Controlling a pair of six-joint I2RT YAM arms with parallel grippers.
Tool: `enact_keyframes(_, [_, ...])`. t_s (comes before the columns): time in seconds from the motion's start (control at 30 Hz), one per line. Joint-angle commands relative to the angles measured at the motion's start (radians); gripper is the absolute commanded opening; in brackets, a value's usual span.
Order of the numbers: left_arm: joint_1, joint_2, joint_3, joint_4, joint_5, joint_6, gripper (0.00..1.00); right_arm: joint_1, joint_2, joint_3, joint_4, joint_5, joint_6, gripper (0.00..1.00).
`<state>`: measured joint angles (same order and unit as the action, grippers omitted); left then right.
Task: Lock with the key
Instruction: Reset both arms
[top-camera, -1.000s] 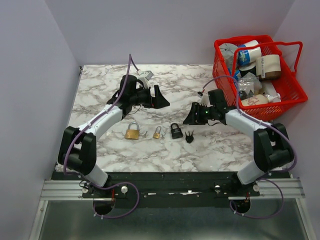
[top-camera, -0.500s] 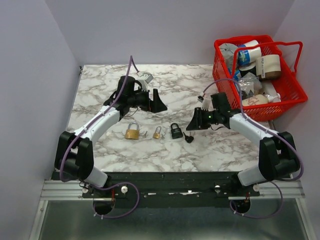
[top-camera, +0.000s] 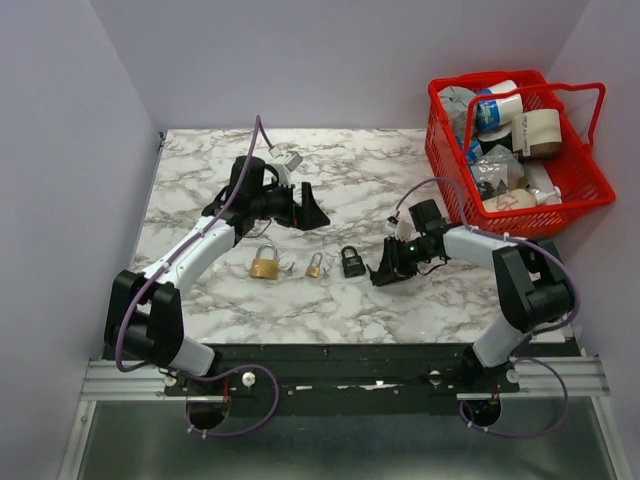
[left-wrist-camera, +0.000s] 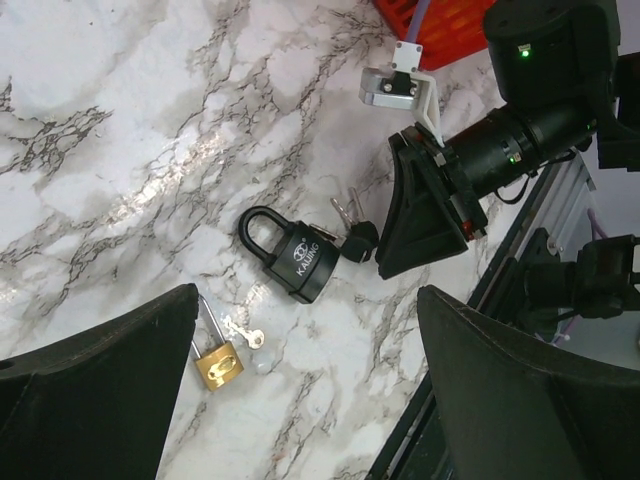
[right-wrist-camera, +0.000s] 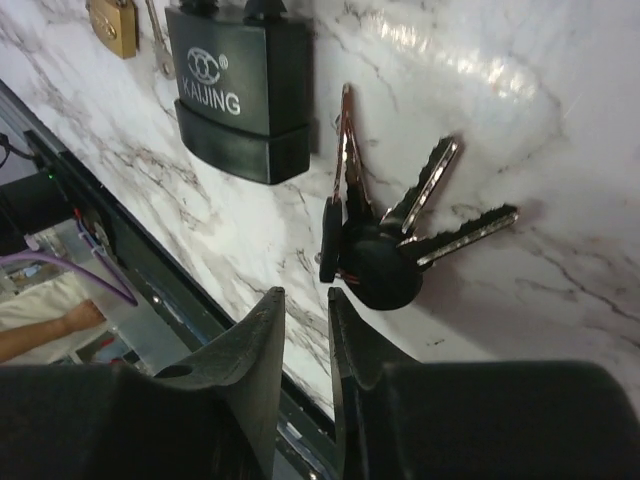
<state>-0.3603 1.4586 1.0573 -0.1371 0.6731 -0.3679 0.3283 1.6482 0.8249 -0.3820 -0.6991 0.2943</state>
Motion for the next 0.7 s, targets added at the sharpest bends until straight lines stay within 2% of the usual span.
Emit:
enact_keyframes(0.0, [0.021, 0.006, 0.006, 0.010, 0.019, -0.019, 0.99, 0.005, 0.039, 0.075, 0.037, 0.038, 0.003, 0.31])
enact_keyframes(0.13, [0.032, 0.003, 0.003, 0.004, 0.031, -0.019, 0.99, 0.005, 0.025, 0.123, 0.043, 0.029, 0.008, 0.31])
enact_keyframes(0.27, [0.053, -0.003, 0.016, -0.012, 0.058, -0.026, 0.99, 0.005, -0.069, 0.140, 0.014, 0.007, -0.021, 0.31])
enact_keyframes(0.37, [0.090, 0.006, 0.096, -0.102, 0.100, -0.005, 0.99, 0.005, -0.158, 0.146, -0.009, -0.014, -0.052, 0.38])
enact_keyframes(0.4, [0.106, 0.026, 0.131, -0.196, 0.103, 0.006, 0.99, 0.005, -0.219, 0.151, -0.014, -0.016, -0.067, 0.45])
enact_keyframes(0.47, [0.155, 0.057, 0.255, -0.321, 0.106, 0.059, 0.99, 0.003, -0.289, 0.175, -0.027, -0.008, -0.113, 0.53])
enact_keyframes(0.5, [0.173, 0.086, 0.297, -0.438, 0.077, 0.084, 0.99, 0.002, -0.353, 0.184, -0.032, 0.009, -0.124, 0.62])
enact_keyframes(0.57, [0.236, 0.091, 0.384, -0.505, 0.027, 0.147, 0.99, 0.000, -0.407, 0.210, -0.049, 0.058, -0.158, 0.72])
enact_keyframes(0.6, [0.257, 0.088, 0.409, -0.556, -0.009, 0.165, 0.99, 0.000, -0.436, 0.244, -0.058, 0.075, -0.171, 0.83])
enact_keyframes(0.67, [0.320, 0.088, 0.496, -0.613, -0.050, 0.223, 0.99, -0.005, -0.501, 0.278, -0.090, 0.125, -0.210, 0.97])
